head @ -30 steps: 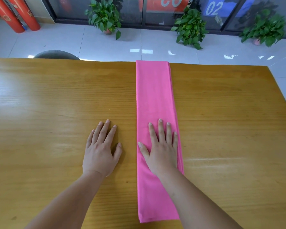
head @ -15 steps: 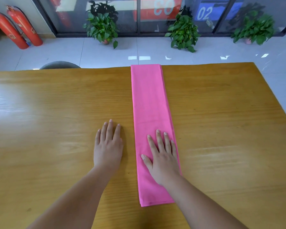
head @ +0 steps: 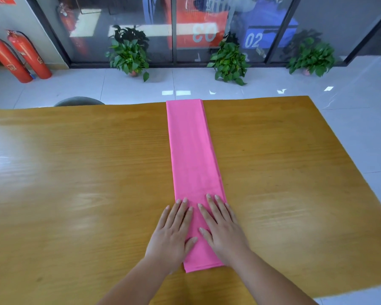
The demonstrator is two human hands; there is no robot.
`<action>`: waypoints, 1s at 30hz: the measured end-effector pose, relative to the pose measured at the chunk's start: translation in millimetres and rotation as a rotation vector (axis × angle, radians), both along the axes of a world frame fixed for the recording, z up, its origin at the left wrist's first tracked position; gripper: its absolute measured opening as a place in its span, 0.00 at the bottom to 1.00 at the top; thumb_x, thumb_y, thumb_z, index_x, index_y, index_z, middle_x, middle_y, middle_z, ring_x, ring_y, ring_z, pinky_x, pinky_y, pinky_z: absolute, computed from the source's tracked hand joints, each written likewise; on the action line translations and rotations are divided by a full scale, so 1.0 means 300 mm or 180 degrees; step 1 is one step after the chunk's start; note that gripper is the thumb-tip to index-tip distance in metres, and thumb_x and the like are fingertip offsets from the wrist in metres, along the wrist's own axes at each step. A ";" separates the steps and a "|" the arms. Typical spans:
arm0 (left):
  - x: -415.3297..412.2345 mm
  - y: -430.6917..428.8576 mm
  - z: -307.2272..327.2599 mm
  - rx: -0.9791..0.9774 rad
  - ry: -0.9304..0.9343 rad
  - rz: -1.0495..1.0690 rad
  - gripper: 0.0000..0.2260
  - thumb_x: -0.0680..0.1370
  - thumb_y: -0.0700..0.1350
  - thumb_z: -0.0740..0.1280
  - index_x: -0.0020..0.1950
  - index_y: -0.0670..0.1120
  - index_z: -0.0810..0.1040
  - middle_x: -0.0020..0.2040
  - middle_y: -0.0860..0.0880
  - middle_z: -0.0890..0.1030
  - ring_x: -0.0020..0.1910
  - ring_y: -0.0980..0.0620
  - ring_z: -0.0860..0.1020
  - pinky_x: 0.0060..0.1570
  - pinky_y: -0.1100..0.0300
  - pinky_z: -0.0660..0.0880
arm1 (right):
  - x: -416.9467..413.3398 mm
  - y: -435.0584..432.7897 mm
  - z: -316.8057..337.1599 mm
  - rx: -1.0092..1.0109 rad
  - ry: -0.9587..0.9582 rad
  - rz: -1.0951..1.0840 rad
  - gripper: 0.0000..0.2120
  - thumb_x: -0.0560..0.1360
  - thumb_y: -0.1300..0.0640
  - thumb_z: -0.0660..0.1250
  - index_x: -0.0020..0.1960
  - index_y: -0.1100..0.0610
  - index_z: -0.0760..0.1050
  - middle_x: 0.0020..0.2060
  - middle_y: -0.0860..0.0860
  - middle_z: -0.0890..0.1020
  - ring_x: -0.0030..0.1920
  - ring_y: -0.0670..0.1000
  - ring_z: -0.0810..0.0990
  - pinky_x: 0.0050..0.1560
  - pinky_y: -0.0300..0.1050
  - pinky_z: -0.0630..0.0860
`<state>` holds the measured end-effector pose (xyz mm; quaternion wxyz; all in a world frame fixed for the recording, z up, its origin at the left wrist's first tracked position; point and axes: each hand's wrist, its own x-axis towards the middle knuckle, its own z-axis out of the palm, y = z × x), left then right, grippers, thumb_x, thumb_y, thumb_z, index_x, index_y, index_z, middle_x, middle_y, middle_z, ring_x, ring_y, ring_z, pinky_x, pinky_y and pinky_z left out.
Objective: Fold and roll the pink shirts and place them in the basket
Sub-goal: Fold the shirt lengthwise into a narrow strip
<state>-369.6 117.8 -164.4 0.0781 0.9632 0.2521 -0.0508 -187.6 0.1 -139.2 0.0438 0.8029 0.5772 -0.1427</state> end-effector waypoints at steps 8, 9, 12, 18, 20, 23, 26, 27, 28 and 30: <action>-0.127 -0.059 -0.021 0.0018 -0.0061 -0.0028 0.37 0.86 0.69 0.51 0.88 0.49 0.46 0.88 0.50 0.45 0.86 0.44 0.46 0.80 0.41 0.50 | -0.042 -0.254 0.027 -0.0157 0.0071 -0.0079 0.36 0.86 0.31 0.43 0.85 0.44 0.32 0.83 0.46 0.30 0.83 0.52 0.29 0.81 0.57 0.41; -0.123 -0.060 -0.020 0.0017 -0.0034 -0.0039 0.37 0.86 0.69 0.51 0.88 0.49 0.45 0.88 0.50 0.45 0.86 0.44 0.45 0.80 0.41 0.50 | -0.042 -0.249 0.031 -0.0175 0.0075 -0.0064 0.36 0.86 0.31 0.43 0.84 0.44 0.31 0.83 0.46 0.29 0.82 0.52 0.28 0.81 0.57 0.40; -0.118 -0.055 -0.019 0.0032 0.0077 -0.0040 0.38 0.86 0.69 0.50 0.87 0.48 0.45 0.88 0.49 0.44 0.86 0.43 0.45 0.80 0.40 0.49 | -0.041 -0.235 0.046 -0.0186 0.0061 -0.0006 0.36 0.85 0.31 0.41 0.84 0.44 0.29 0.81 0.46 0.26 0.81 0.52 0.25 0.81 0.58 0.38; -0.155 -0.121 0.002 0.0117 -0.0144 -0.0255 0.25 0.85 0.57 0.57 0.79 0.48 0.72 0.81 0.50 0.69 0.80 0.44 0.66 0.77 0.43 0.57 | -0.022 -0.280 0.023 -0.0217 -0.0087 0.0177 0.34 0.87 0.34 0.46 0.87 0.48 0.45 0.86 0.49 0.43 0.85 0.56 0.38 0.79 0.61 0.44; -0.198 -0.157 0.005 0.0131 -0.0415 -0.0282 0.21 0.83 0.55 0.60 0.74 0.51 0.78 0.77 0.54 0.73 0.75 0.47 0.72 0.75 0.47 0.63 | -0.010 -0.340 0.004 -0.0131 -0.0112 0.0349 0.31 0.87 0.38 0.51 0.86 0.49 0.55 0.86 0.49 0.54 0.85 0.57 0.51 0.79 0.61 0.51; -0.261 -0.207 0.010 0.0119 -0.0640 -0.0182 0.17 0.82 0.55 0.63 0.68 0.53 0.83 0.73 0.59 0.76 0.69 0.49 0.76 0.66 0.50 0.76 | 0.017 -0.438 0.003 0.0039 -0.0088 0.0570 0.28 0.85 0.41 0.54 0.84 0.48 0.62 0.84 0.46 0.60 0.83 0.56 0.59 0.79 0.57 0.61; -0.296 -0.255 0.036 0.0122 -0.0556 -0.0082 0.17 0.82 0.58 0.62 0.65 0.55 0.84 0.70 0.61 0.78 0.66 0.50 0.77 0.61 0.52 0.79 | 0.046 -0.491 0.015 0.0205 -0.0157 0.0779 0.25 0.85 0.44 0.60 0.80 0.49 0.69 0.80 0.47 0.67 0.80 0.56 0.66 0.76 0.58 0.70; -0.299 -0.269 0.048 0.0115 -0.0474 -0.0054 0.18 0.82 0.60 0.63 0.65 0.55 0.84 0.70 0.62 0.78 0.66 0.51 0.77 0.62 0.53 0.79 | 0.051 -0.500 0.021 0.0262 -0.0132 0.0825 0.24 0.83 0.45 0.64 0.78 0.50 0.71 0.78 0.47 0.71 0.78 0.56 0.69 0.73 0.58 0.72; -0.299 -0.281 0.061 0.0121 -0.0388 -0.0042 0.18 0.81 0.60 0.64 0.65 0.55 0.84 0.70 0.61 0.77 0.67 0.51 0.76 0.62 0.53 0.79 | 0.052 -0.504 0.025 0.0349 -0.0098 0.0857 0.24 0.81 0.46 0.69 0.76 0.50 0.74 0.74 0.47 0.74 0.75 0.56 0.72 0.71 0.57 0.75; -0.287 -0.302 0.082 0.0197 -0.0230 -0.0065 0.18 0.80 0.61 0.67 0.64 0.54 0.84 0.69 0.59 0.78 0.67 0.50 0.76 0.62 0.51 0.79 | 0.049 -0.499 0.036 0.0551 -0.0061 0.0888 0.24 0.77 0.47 0.76 0.71 0.51 0.79 0.68 0.46 0.79 0.69 0.55 0.76 0.66 0.54 0.78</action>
